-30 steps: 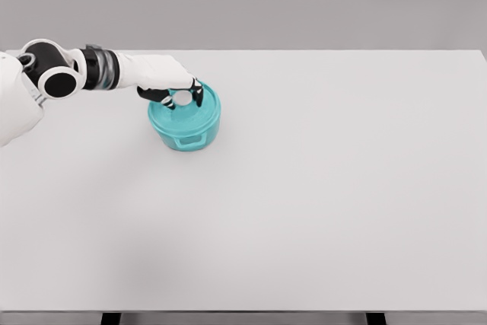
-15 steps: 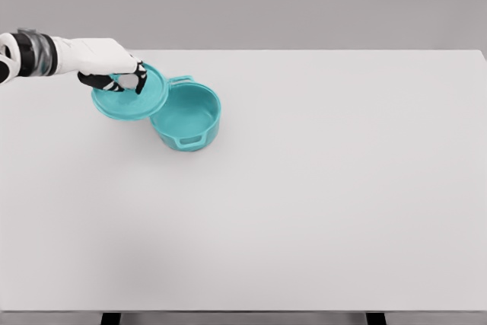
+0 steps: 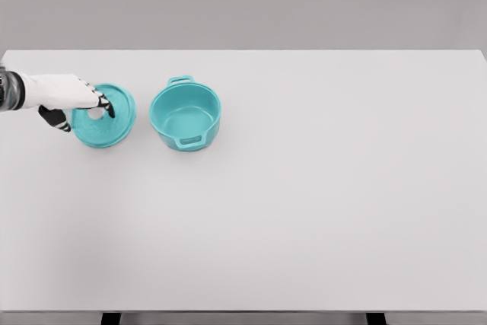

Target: Open the lid of the pot with left arm

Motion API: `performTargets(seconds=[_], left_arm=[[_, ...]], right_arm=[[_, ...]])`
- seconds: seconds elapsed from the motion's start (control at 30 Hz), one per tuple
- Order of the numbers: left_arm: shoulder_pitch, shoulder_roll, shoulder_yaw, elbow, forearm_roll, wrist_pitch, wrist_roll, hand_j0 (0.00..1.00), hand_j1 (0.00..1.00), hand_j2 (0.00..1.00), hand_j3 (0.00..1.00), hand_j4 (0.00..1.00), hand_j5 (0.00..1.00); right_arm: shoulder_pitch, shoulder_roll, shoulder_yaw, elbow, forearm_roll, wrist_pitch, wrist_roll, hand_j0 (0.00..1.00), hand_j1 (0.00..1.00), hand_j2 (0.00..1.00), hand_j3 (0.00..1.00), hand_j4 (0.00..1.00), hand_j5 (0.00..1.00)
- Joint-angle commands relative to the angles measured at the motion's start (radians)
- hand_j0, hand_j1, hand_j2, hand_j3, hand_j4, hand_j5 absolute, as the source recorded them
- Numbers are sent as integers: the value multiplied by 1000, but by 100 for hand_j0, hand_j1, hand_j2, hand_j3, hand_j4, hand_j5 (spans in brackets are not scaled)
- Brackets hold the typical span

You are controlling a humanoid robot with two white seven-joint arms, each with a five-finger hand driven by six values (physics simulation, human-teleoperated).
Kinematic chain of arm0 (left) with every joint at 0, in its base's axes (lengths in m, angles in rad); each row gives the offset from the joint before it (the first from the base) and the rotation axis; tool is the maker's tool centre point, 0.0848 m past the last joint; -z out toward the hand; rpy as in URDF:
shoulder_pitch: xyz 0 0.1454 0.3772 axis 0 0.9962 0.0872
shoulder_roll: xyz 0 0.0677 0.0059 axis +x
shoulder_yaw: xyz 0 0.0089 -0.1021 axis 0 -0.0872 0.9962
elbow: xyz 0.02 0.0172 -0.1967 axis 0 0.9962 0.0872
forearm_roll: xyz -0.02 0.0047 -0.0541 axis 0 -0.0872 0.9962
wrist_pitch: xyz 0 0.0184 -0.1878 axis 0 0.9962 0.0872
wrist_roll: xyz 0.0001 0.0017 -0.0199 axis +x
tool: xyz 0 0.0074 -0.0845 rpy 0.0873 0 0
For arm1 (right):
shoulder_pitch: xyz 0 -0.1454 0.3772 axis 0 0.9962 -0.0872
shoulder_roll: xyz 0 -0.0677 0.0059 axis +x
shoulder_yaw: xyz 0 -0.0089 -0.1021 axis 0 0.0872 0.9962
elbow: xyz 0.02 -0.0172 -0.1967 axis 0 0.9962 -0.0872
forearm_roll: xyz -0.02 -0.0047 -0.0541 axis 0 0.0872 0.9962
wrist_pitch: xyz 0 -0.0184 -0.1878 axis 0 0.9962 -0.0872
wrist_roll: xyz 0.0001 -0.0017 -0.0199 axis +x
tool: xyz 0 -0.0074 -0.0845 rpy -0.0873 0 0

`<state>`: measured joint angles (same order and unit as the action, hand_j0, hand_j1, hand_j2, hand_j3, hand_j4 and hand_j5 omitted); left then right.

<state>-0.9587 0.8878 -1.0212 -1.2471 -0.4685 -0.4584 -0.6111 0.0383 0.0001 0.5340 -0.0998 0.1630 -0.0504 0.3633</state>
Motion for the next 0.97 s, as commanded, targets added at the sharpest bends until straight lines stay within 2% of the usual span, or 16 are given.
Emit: performTargets(seconds=[0.0, 0.4, 0.47, 0.5, 0.53, 0.57, 0.67, 0.7, 0.93], left_arm=[[2, 0, 3, 2, 2, 6, 0, 100, 100, 100, 100, 100, 100], [12, -15, 7, 31, 18, 4, 0, 100, 100, 100, 100, 100, 100], [5, -6, 12, 32, 152, 1, 0, 100, 100, 100, 100, 100, 100], [3, -3, 41, 34, 221, 0, 0, 100, 100, 100, 100, 100, 100], [5, -1, 101, 51, 237, 0, 0, 100, 100, 100, 100, 100, 100], [8, -3, 128, 80, 237, 1, 0, 100, 100, 100, 100, 100, 100], [12, -9, 173, 218, 234, 1, 0, 100, 100, 100, 100, 100, 100], [12, -9, 182, 238, 232, 0, 0, 100, 100, 100, 100, 100, 100], [12, -7, 193, 270, 226, -2, 0, 100, 100, 100, 100, 100, 100]], right_arm=[[0, 0, 0, 0, 0, 0, 0, 100, 100, 100, 100, 100, 100], [0, 0, 0, 0, 0, 0, 0, 100, 100, 100, 100, 100, 100], [0, 0, 0, 0, 0, 0, 0, 100, 100, 100, 100, 100, 100], [0, 0, 0, 0, 0, 0, 0, 100, 100, 100, 100, 100, 100], [0, 0, 0, 0, 0, 0, 0, 100, 100, 100, 100, 100, 100], [0, 0, 0, 0, 0, 0, 0, 100, 100, 100, 100, 100, 100], [0, 0, 0, 0, 0, 0, 0, 100, 100, 100, 100, 100, 100], [0, 0, 0, 0, 0, 0, 0, 100, 100, 100, 100, 100, 100], [0, 0, 0, 0, 0, 0, 0, 100, 100, 100, 100, 100, 100]])
